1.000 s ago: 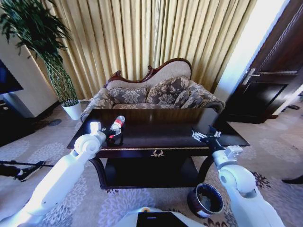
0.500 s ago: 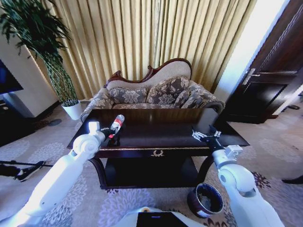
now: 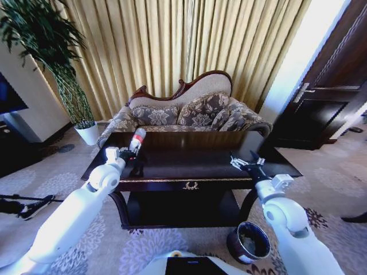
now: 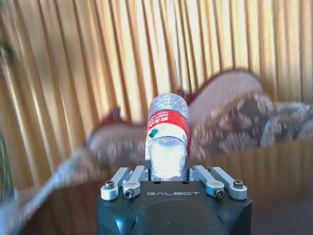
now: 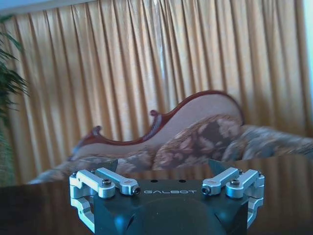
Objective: Move to the front of the table and place the trash on the table into the trash bin.
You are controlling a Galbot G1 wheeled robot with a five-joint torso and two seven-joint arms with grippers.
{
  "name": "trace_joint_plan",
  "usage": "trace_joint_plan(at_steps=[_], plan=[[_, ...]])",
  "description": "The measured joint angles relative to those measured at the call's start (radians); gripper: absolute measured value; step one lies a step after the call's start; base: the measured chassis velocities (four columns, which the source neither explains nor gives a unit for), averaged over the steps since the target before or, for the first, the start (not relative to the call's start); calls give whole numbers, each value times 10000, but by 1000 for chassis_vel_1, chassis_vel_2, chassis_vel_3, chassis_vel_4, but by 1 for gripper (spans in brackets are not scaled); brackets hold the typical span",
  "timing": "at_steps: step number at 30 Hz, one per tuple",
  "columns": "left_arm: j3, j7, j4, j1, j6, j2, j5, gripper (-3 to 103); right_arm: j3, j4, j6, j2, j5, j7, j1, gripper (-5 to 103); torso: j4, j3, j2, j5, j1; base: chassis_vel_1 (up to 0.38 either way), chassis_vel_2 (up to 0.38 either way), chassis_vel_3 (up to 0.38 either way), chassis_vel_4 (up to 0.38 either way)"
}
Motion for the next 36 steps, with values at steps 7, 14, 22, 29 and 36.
trace_joint_plan(at_steps=[7, 14, 22, 29, 36], plan=[[557, 614, 651, -486, -2840, 226, 2886, 31, -36, 245, -541, -1069, 3129, -183, 563, 100, -1, 0, 0, 1, 0, 0, 0, 0, 0], [1518, 347, 1251, -1835, -4454, 169, 4622, 31, -718, 220, -751, -2169, 5653, -406, 1853, 100, -2, 0, 0, 0, 0, 0, 0, 0, 0], [2724, 372, 1584, -3179, -4452, -80, 5544, 30, -2093, -798, -484, -3087, 6448, -417, 3923, 100, -1, 1, -1, 2, 2, 0, 0, 0, 0], [3664, 382, 1589, -3683, -4024, -443, 5494, 30, -3058, -1232, -130, -3111, 6612, -418, 5204, 100, -1, 1, -1, 1, 2, 0, 0, 0, 0], [4592, 391, 1529, -4408, -3865, -520, 5264, 30, -3691, -1313, 91, -2678, 6663, -385, 5708, 100, -1, 0, -1, 2, 2, 0, 0, 0, 0]])
